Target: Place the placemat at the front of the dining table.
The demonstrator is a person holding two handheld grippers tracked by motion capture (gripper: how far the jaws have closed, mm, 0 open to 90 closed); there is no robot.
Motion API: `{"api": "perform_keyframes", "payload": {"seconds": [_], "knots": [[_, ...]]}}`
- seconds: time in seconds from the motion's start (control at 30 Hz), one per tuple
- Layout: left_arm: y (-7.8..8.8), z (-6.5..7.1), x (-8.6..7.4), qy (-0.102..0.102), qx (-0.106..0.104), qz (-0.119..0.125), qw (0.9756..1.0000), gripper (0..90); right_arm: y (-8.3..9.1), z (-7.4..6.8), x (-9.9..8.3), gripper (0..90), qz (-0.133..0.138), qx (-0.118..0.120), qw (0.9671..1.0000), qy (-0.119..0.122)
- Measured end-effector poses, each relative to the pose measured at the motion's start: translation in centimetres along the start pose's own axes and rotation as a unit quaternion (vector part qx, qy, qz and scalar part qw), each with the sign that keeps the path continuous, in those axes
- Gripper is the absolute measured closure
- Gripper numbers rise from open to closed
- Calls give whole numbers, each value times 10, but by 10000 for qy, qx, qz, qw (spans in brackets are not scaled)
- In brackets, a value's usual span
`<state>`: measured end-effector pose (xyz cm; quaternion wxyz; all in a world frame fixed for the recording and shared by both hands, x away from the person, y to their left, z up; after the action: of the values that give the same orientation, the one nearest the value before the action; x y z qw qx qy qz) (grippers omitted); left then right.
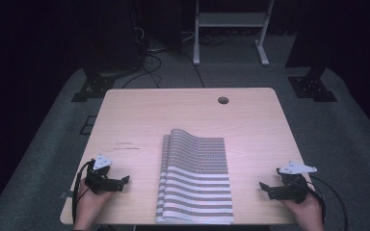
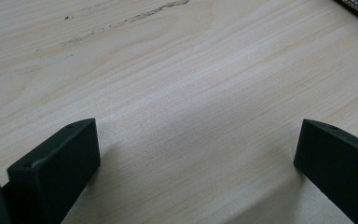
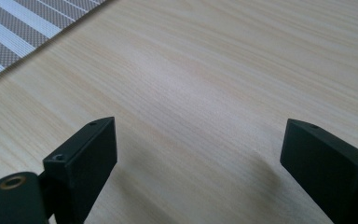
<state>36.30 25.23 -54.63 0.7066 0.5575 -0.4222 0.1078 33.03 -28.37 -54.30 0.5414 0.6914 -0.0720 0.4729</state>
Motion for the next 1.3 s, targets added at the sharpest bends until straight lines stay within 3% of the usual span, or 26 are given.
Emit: {"api": "perform_keyframes", "payload": {"seconds": [0.2, 0.53, 1.03, 1.3], "knots": [[0, 1, 0, -23, -30, -3, 10000, 0, 2, -4, 8, 96, 131, 148, 9997, -118], [1, 3, -1, -68, -95, -5, 9999, 0, 4, -16, 21, 95, 327, 361, 9988, -1], [2, 5, -2, -123, -153, -7, 9998, 0, -10, -41, 46, 96, 449, 780, 9957, 233], [2, 7, -2, -162, -178, -8, 9997, 0, -15, -52, 59, 96, 527, 886, 9942, 303]]}}
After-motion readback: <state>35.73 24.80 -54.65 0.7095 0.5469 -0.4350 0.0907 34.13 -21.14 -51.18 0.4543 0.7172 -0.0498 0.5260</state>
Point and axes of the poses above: each handheld gripper's, and its own axes: y roughly backward along the jaws, x roughly out of its top, z roughly to its right, the point moved 9 cm from there along -y, roughly forward along the jaws, and after that the axes turned 3 degrees about y, right-handed, at the moved point
